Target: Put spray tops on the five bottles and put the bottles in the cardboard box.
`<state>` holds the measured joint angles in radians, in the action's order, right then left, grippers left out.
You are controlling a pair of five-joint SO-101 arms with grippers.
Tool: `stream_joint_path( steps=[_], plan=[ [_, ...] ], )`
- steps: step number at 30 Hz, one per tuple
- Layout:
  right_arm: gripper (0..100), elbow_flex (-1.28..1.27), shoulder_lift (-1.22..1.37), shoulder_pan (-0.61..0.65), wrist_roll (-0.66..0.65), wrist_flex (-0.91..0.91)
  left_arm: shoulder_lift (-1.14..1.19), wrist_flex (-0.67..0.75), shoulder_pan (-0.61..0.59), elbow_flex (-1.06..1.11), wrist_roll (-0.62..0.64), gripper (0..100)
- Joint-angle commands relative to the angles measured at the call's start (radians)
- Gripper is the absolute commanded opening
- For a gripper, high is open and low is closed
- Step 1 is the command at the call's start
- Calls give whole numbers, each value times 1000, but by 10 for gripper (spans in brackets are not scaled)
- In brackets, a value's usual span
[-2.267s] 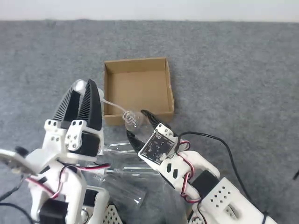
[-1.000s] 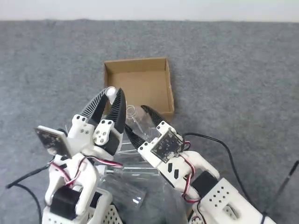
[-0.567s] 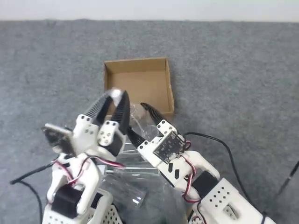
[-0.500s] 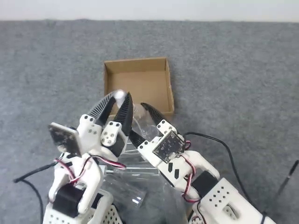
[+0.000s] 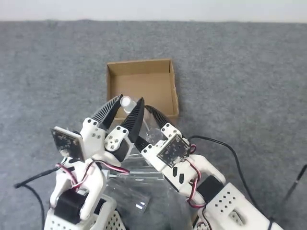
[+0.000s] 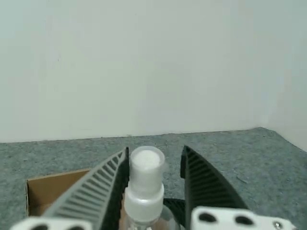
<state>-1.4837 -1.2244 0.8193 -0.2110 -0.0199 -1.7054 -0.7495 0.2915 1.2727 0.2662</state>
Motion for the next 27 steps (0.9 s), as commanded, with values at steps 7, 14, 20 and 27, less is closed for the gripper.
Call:
stream_joint_path(
  steps=[7, 14, 20, 27],
  plan=[
    [83, -9, -28, -18, 3, 27, -5, -95, -115, -156, 37, 210],
    [83, -11, -28, -19, 3, 21, -6, -112, -166, -205, 63, 214],
    [83, -29, -28, -64, 12, 28, -6, -180, -204, -288, 64, 212],
    [83, -31, -28, -77, 29, 28, -6, -133, -324, -289, 64, 209]
  ],
)
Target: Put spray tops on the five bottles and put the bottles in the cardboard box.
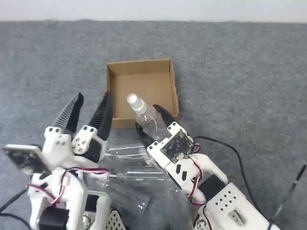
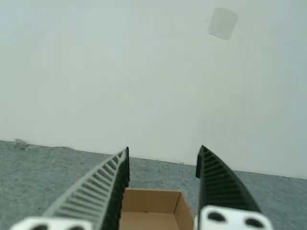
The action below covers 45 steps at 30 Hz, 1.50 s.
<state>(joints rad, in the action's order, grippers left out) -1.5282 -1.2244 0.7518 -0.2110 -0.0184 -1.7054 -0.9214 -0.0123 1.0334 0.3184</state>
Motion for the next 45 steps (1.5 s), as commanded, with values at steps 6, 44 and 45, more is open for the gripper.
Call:
stream_joint_path(
  steps=[6, 44, 45],
  plan=[
    [83, 21, -28, -13, 163, 27, -6, 12, -28, -22, 12, 209],
    [83, -94, -475, 137, 230, -220, -6, 91, 226, 309, -192, 209],
    [83, -98, -475, 137, 229, -220, -6, 81, 244, 309, -212, 209]
  ],
)
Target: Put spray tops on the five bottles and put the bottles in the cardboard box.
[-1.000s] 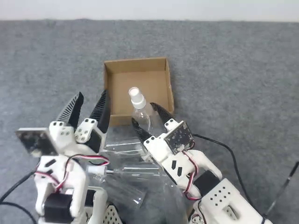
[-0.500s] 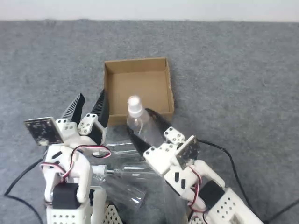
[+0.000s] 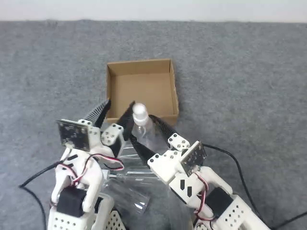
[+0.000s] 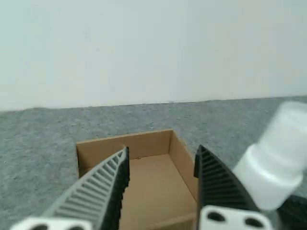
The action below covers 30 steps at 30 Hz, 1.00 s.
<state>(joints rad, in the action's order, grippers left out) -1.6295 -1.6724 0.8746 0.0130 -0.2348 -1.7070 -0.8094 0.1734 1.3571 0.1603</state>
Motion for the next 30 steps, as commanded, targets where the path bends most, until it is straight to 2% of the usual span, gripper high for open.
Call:
stream_joint_path(
  steps=[1, 12, 16, 23, 30],
  plan=[
    [83, 2, -27, 15, -8, -4, -5, -37, 74, -15, -69, 209],
    [83, -2, -27, 10, -41, -15, -5, -43, 77, -27, -77, 209],
    [83, 8, -27, 10, -43, -61, -5, -41, -6, -38, -68, 209],
    [83, 8, -27, 8, -44, -65, -5, -35, -147, -58, 40, 209],
    [83, 3, -27, 5, -44, -67, -5, -43, -190, -81, 17, 209]
  ],
)
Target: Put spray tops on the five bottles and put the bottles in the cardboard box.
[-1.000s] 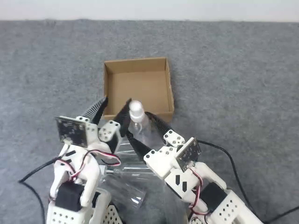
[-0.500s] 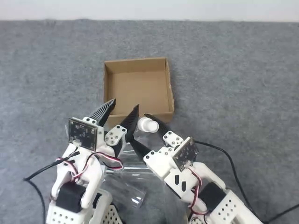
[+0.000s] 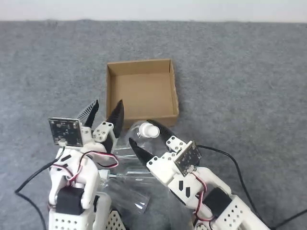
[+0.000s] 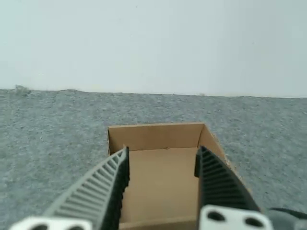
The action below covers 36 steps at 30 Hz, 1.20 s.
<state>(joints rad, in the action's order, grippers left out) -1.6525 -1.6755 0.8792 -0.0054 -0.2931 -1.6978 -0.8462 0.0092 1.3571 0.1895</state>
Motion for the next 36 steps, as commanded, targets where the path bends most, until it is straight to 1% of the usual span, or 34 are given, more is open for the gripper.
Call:
stream_joint_path(
  steps=[1, 6, 8, 12, 15, 19, 25, 28, 30, 32, 36],
  plan=[
    [83, 26, -24, -8, -26, -8, -14, -9, -52, -81, -12, 209],
    [83, 29, -24, -58, -26, -8, -14, -15, -227, -79, -9, 209],
    [83, 29, -24, -59, -26, -8, -14, -34, -273, -79, -8, 209],
    [83, 25, -24, -61, -26, -8, -14, -127, -284, -73, -15, 209],
    [83, 23, -24, -61, -26, -10, -14, -161, -301, -45, -17, 209],
    [83, 23, -24, -62, -26, -18, -14, -153, -341, 19, -17, 209],
    [83, 48, -24, -59, -20, -79, -14, -147, -344, 93, -18, 209],
    [83, 51, -24, -61, -23, -79, -14, -92, -344, 145, -69, 205],
    [83, 52, -24, -61, -25, -79, -14, -66, -344, 160, -98, 185],
    [83, 52, -24, -62, -25, -81, -14, -69, -344, 159, -106, 165],
    [77, 57, -24, -62, -25, -81, -14, -69, -344, 160, -107, 163]
  ],
)
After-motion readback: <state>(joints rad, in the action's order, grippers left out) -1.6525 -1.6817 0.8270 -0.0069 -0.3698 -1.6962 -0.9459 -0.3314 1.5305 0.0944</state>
